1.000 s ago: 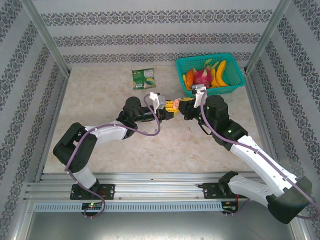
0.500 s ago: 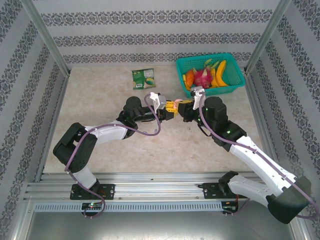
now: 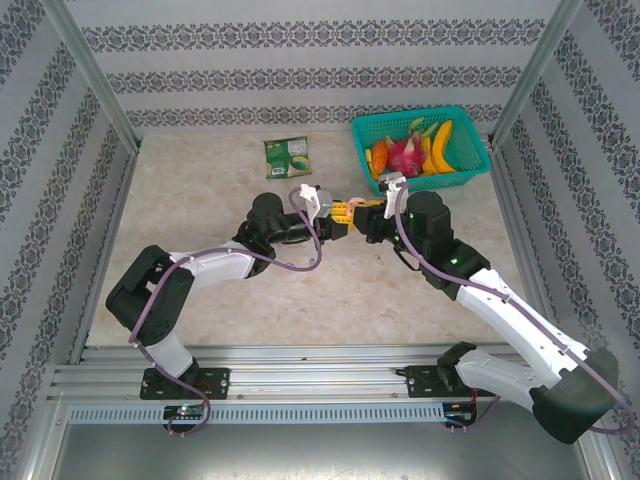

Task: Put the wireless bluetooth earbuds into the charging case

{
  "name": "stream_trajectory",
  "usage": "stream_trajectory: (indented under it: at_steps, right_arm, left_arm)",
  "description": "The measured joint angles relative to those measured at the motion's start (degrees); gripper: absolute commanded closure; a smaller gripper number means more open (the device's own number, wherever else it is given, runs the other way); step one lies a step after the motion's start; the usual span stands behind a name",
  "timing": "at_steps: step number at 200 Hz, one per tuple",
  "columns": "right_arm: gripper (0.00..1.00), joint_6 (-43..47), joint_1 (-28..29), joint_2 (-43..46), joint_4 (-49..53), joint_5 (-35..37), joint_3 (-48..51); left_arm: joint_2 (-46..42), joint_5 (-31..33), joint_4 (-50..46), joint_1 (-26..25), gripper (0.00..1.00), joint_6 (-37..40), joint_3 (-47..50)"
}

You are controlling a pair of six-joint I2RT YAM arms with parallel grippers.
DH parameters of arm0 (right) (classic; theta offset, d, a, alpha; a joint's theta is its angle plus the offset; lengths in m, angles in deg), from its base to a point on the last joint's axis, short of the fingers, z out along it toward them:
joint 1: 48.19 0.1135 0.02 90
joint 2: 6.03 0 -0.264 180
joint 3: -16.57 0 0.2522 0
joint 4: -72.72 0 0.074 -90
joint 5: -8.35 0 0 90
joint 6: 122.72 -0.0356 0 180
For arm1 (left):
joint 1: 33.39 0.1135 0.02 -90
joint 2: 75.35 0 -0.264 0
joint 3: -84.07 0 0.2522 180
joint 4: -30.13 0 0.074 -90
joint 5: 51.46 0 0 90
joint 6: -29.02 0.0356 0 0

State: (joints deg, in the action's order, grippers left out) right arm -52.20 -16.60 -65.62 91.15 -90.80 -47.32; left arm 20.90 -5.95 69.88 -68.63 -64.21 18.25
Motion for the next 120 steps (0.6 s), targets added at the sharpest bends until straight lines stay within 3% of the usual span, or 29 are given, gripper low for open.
stream_trajectory:
  at_steps: [82,120]
  right_arm:
    - [0.42,-1.6,-1.7,-0.3,2.5,-1.0,-2.3]
    - [0.35,-4.6,-3.9,-0.1,3.5,-2.1,-4.7]
  left_arm:
    - [0.0,2.0,1.6,0.0,1.0,0.0,0.1]
    - [0.0,3.0,4.0,0.0,1.0,0.0,0.8]
